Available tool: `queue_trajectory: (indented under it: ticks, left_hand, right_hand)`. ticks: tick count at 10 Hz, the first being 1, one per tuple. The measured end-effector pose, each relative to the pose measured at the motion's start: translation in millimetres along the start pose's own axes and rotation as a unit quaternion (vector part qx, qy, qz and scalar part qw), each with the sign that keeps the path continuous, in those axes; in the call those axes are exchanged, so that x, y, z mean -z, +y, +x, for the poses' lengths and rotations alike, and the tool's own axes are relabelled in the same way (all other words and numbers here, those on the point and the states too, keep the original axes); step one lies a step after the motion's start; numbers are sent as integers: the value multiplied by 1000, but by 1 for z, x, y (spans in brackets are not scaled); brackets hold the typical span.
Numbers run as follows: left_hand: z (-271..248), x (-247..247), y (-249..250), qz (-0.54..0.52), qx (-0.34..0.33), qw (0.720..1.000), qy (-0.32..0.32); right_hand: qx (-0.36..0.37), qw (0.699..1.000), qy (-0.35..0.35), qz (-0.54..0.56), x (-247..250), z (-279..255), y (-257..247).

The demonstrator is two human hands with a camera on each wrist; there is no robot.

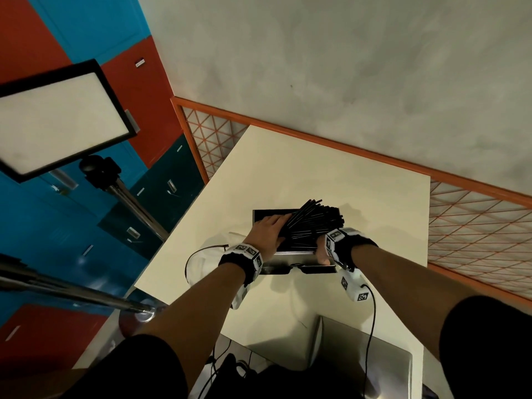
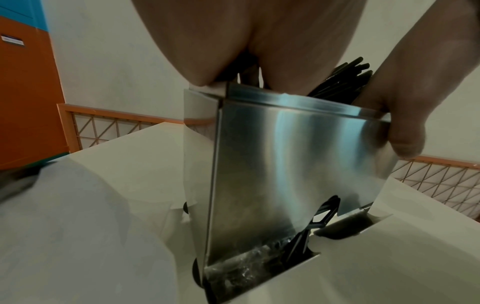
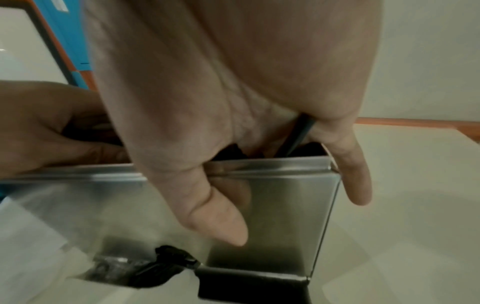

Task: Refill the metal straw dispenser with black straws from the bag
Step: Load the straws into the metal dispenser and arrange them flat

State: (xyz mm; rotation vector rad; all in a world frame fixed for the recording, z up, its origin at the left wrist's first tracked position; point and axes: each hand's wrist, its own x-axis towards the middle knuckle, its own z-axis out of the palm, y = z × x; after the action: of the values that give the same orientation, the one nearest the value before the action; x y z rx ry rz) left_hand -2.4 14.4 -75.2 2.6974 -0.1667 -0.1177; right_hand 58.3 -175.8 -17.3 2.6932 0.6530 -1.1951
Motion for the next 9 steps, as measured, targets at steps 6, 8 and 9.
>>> queue_trajectory:
  ticks: [6,8,9]
  left_hand:
    - [-3,4,6,-13,4,1000,-20]
    - [-2,7,8,-48,10,998,-33]
    - [-1,6,10,-55,12,998,-37]
  right_hand:
    - [10,996,82,-28,15,-12,6]
    - [10,996,41,78,34,-24,16]
    - [2,988,-5,156,44,-24,18]
